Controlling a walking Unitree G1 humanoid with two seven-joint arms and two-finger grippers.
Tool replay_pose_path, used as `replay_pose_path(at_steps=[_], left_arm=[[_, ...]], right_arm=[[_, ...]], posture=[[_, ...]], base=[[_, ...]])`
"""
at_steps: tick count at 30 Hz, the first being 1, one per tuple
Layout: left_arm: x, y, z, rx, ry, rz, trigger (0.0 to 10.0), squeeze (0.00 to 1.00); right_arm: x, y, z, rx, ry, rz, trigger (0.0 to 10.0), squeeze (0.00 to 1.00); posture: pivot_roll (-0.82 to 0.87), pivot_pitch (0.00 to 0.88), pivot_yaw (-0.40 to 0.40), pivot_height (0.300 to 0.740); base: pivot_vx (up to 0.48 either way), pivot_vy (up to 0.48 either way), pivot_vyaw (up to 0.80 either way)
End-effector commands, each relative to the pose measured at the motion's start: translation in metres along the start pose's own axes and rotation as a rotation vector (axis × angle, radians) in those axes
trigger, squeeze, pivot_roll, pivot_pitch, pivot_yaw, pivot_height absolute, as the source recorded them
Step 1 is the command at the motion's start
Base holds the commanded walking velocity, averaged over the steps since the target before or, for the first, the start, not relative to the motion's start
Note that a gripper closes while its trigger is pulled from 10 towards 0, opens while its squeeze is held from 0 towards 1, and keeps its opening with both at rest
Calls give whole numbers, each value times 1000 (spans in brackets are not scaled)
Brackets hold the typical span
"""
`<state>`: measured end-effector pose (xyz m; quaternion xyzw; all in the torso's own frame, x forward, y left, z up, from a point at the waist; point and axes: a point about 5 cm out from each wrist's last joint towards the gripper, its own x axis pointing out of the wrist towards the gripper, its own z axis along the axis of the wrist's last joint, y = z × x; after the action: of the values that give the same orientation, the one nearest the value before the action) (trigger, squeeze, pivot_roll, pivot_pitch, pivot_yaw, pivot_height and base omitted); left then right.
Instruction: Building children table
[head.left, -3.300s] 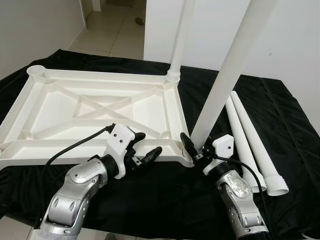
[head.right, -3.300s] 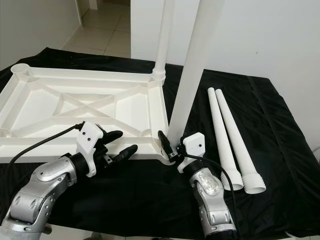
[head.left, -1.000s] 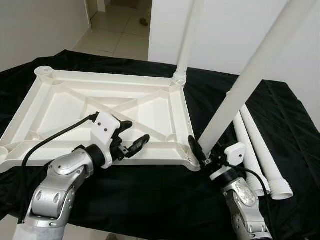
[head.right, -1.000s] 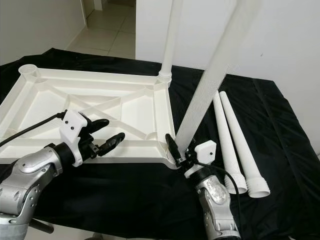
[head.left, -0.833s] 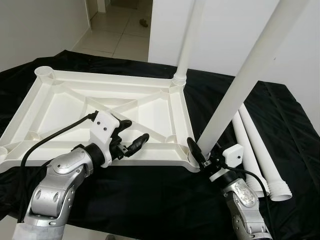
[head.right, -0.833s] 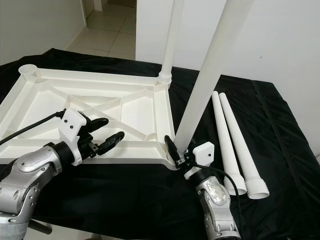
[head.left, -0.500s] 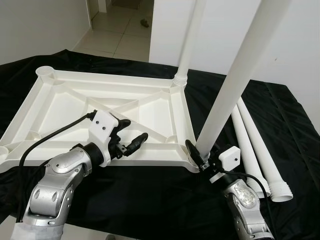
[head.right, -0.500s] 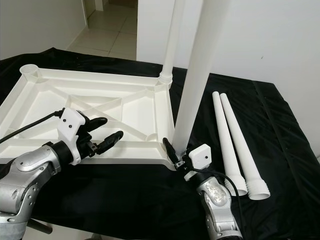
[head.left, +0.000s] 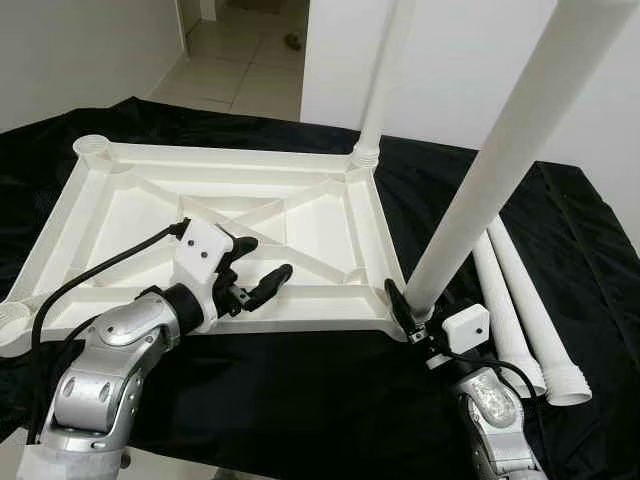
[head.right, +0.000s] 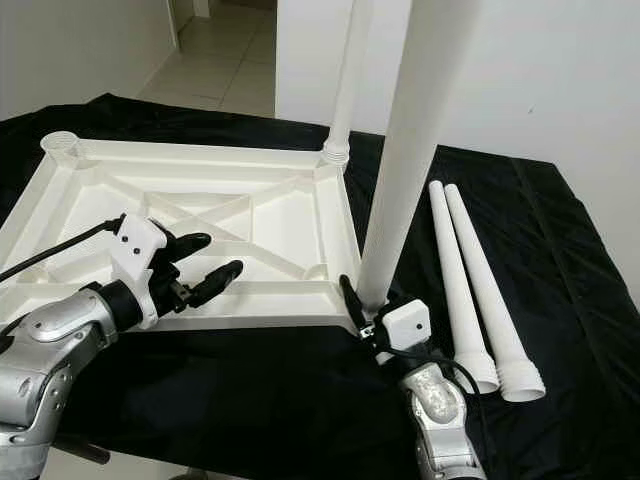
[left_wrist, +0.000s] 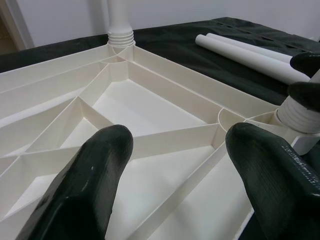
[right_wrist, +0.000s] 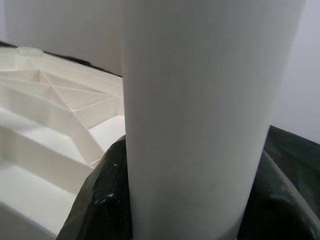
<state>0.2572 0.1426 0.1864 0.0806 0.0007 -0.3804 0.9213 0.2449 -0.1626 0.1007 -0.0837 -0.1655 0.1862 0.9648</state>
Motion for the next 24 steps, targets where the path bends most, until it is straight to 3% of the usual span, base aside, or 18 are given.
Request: replay_pose_path(at_steps=[1, 7, 13, 24], left_arm=[[0, 2, 5, 5, -12, 32, 10000, 0], [0, 3, 7, 13, -12, 28, 10000, 0], [0, 3, 7, 14, -12, 29, 10000, 0], [-1, 2, 8, 13, -13, 32, 10000, 0]], right_arm=[[-30, -7, -39, 104, 253, -90, 10000, 0], [-25, -2, -48, 255, 297, -90, 10000, 0], [-24, 0, -49, 284, 309, -57, 10000, 0], [-22, -10, -55, 339, 401, -96, 10000, 0]], posture=[[193, 90, -26, 740], [196, 87, -24, 740], [196, 86, -25, 740], [193, 92, -33, 740]], base=[[0, 0, 0], [0, 0, 0], [0, 0, 0], [0, 0, 0]])
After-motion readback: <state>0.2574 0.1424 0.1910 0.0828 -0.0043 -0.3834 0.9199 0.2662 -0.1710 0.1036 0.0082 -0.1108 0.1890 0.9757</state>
